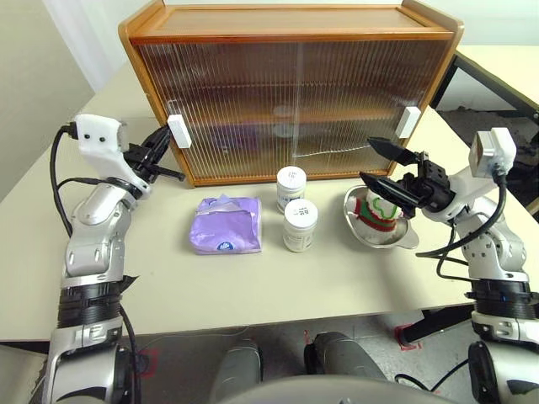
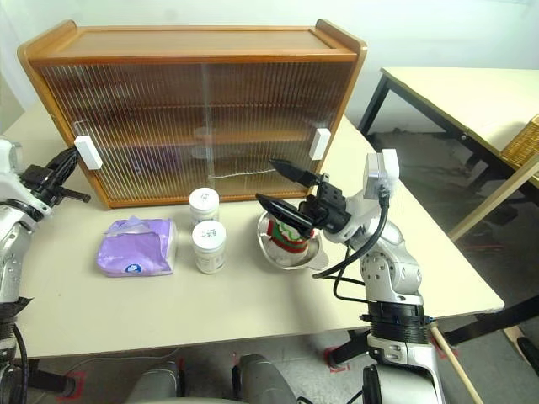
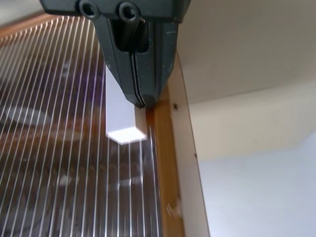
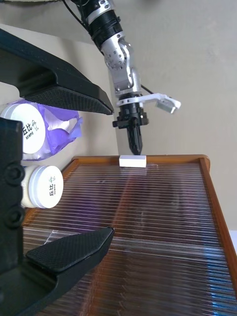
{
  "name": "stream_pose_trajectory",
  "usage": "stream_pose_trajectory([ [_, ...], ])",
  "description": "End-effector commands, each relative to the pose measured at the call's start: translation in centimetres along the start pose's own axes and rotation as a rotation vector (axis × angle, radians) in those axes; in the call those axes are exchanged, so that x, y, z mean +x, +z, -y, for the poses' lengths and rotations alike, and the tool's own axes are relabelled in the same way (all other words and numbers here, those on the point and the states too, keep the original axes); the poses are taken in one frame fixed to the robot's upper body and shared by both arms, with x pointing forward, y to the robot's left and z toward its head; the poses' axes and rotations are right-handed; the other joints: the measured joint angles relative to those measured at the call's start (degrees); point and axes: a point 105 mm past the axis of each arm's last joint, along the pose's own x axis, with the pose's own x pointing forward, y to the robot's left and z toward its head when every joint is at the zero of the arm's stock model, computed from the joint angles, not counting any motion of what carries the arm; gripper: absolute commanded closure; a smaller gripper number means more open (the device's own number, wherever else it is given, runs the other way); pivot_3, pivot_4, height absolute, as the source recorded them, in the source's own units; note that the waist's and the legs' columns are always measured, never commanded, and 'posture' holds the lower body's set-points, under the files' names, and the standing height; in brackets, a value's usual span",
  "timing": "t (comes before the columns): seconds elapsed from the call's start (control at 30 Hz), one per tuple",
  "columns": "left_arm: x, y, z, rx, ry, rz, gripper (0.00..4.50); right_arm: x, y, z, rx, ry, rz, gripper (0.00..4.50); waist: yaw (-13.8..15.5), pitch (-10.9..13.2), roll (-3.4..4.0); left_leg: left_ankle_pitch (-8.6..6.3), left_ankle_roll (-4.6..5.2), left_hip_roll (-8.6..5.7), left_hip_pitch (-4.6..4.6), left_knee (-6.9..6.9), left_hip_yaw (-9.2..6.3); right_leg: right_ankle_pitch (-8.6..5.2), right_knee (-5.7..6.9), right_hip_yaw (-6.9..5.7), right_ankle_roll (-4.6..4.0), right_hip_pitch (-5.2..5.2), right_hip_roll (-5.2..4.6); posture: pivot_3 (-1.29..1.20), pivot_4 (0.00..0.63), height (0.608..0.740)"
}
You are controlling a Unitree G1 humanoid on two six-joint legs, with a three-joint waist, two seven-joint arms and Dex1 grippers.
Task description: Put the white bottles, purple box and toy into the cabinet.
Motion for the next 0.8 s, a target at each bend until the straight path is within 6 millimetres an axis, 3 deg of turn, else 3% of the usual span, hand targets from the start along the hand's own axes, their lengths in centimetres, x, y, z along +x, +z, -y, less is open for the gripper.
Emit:
stream_pose_trajectory([
  [0.03, 0.9, -0.1, 1.2, 0.001, -0.045, 0.002, 4.45, 0.2, 0.0, -0.5, -0.004, 0.011, -0.009, 0.00, 0.0, 0.0, 0.00, 0.00, 0.00, -0.02, -0.01, 0.00, 0.00, 0.00, 0.00, 0.00, 0.01, 0.01, -0.01, -0.15, 0.020, 0.740],
  [0.53, 3.1, 0.5, 5.0, -0.028, -0.167, 0.031, 4.45, 0.3, 0.3, -0.7, 0.008, 0.020, -0.008, 0.00, -0.5, 0.0, -0.01, 0.00, 0.01, -0.07, -0.08, 0.01, -0.01, -0.01, -0.13, 0.00, 0.17, 0.03, -0.03, -0.16, 0.035, 0.740],
  [0.8, 5.1, 0.9, 8.2, -0.021, -0.291, 0.051, 4.45, 0.5, 0.4, -1.3, 0.021, 0.021, -0.006, 0.00, -0.8, 0.0, -0.01, -0.01, 0.05, -0.10, -0.14, 0.02, -0.03, 0.01, -0.28, 0.00, 0.25, 0.07, -0.06, -0.21, 0.040, 0.740],
])
